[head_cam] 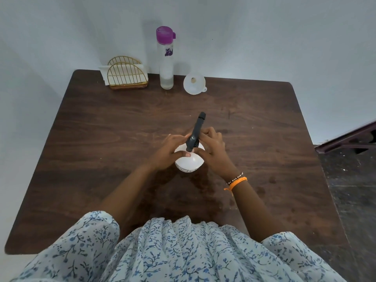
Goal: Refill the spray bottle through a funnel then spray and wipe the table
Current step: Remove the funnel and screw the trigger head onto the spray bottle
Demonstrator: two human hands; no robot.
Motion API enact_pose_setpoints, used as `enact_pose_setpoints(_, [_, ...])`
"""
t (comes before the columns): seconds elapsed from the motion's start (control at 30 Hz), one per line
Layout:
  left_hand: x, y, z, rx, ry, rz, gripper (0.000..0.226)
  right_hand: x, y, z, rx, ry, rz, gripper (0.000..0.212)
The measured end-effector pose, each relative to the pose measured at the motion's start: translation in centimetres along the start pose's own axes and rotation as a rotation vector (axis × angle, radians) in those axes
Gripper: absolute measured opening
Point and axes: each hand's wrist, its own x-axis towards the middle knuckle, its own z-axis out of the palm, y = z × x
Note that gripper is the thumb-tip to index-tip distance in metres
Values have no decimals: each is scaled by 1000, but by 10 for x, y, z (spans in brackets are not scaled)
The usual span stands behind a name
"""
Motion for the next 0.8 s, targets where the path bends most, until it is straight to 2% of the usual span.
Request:
enact_pose_setpoints(0.1, [-7, -1, 7, 170, 105, -8, 52, -6, -2, 9, -65, 120, 25, 46])
enact_pose_setpoints(0.17, [-12, 8, 10, 183, 176, 14, 61, -10, -4, 17, -47, 194, 60, 44])
enact_pose_setpoints(0.3, [-15, 18, 21, 205, 352, -38, 57, -12, -4, 28, -91, 323, 91, 34])
enact_pose_setpoints(0.4, [-20, 23, 31, 261, 478, -60, 51, -14, -6, 37, -85, 388, 126, 38])
enact_pose_setpoints(0.47, [-23, 24, 35, 270, 527, -67, 48, -15, -6, 40, -65, 375, 119, 41])
enact_pose_setpoints(0.57, [-24, 25, 39, 204, 526, -79, 44, -15, -7, 42, 80, 358, 109, 40])
enact_pose_setpoints(0.63, [-25, 23, 39, 126, 481, -100, 36, -16, -10, 44, 246, 412, 118, 40])
enact_pose_setpoints(0.7, [-29, 19, 38, 71, 430, -122, 40, -15, -15, 46, 353, 472, 118, 57])
enact_pose_setpoints(0.8, [-37, 12, 33, 9, 397, -121, 43, -5, -14, 47, 341, 515, 108, 79])
